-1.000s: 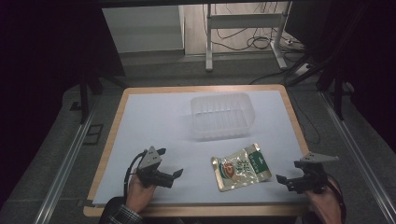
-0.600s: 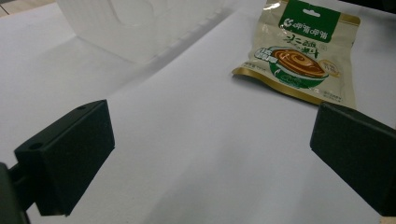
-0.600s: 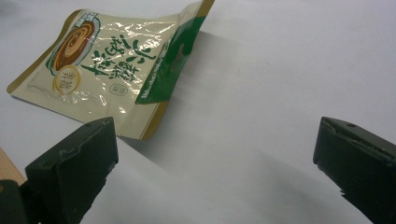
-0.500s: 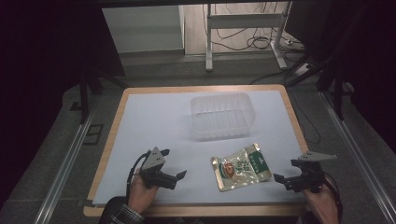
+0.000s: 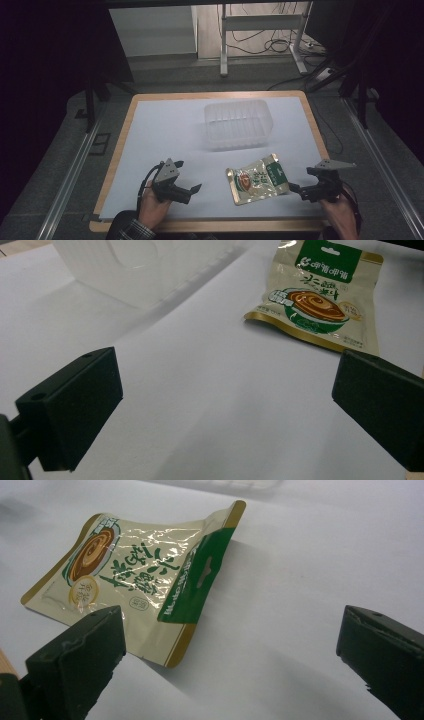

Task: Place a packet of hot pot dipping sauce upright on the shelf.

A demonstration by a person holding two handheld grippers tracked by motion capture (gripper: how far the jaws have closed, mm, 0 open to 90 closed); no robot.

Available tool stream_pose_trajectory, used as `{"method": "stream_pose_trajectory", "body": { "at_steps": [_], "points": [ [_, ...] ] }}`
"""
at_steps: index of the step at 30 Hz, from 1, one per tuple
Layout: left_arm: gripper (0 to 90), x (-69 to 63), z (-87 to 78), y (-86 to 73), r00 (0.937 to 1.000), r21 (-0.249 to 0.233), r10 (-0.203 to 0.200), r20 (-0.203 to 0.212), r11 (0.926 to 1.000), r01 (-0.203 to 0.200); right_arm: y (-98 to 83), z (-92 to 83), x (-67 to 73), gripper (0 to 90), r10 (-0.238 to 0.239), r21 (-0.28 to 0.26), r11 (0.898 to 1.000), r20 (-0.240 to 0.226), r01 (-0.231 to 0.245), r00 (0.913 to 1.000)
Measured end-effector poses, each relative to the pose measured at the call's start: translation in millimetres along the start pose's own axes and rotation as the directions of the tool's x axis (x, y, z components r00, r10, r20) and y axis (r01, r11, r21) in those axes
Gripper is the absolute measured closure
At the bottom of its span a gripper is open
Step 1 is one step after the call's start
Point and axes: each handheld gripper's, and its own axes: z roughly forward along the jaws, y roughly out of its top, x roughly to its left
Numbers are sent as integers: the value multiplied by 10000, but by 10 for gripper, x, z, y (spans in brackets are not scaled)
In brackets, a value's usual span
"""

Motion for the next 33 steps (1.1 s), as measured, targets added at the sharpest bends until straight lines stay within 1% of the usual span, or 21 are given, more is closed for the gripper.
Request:
{"method": "stream_pose_trajectory", "body": {
  "at_steps": [3,6,7,11,15,16,20,22,23,25,26,27,29,30,31,32,33],
  "points": [
    [0,-1,5,0,10000,32,28,-36,10000,-28,21,28,14,0,13,77,10000,3,-13,10000],
    [0,-2,12,-2,10000,91,39,-56,10000,-39,48,55,35,0,141,12,9999,-115,-141,9998],
    [0,-3,16,-3,10000,106,34,-63,9999,-34,67,73,49,0,243,8,9997,-125,-243,9996],
    [0,-2,19,-5,10000,122,34,-74,9999,-33,91,100,62,0,319,27,9995,-90,-319,9995],
    [0,0,22,-5,10000,117,27,-61,9999,-26,124,132,76,0,350,-32,9994,-45,-350,9994],
    [0,-1,22,-5,10000,125,41,-68,9999,-40,146,149,86,3,455,-153,9988,-75,-456,9989],
    [0,-1,24,-5,10000,117,36,-79,9999,-35,173,184,100,14,395,-158,9991,-138,-397,9991],
    [0,0,25,-6,10000,122,28,-79,9999,-27,188,210,117,22,308,-53,9995,-230,-310,9993],
    [0,0,26,-7,10000,133,29,-84,9999,-28,198,230,130,29,245,6,9997,-168,-245,9996],
    [0,1,27,-7,10000,137,33,-82,9999,-32,216,280,140,37,305,158,9994,-227,-302,9993],
    [0,1,28,-7,10000,141,32,-75,9999,-31,222,295,143,47,263,242,9994,-202,-259,9994],
    [0,0,31,-8,10000,166,42,-79,9999,-41,238,325,153,61,132,460,9989,-127,-126,9998],
    [0,0,32,-8,10000,175,41,-72,9998,-40,246,346,161,68,64,528,9986,-95,-58,9999],
    [0,-1,35,-8,10000,191,49,-71,9998,-48,267,386,180,104,-44,650,9979,-40,47,10000],
    [0,-2,36,-8,10000,202,56,-62,9998,-55,267,386,180,104,-44,650,9979,-40,47,10000],
    [0,-6,39,-8,9999,228,83,-72,9997,-81,280,424,190,167,-117,796,9968,32,114,9999],
    [0,-6,39,-8,9999,228,83,-72,9997,-81,280,424,190,167,-117,796,9968,32,114,9999]
  ]
}}
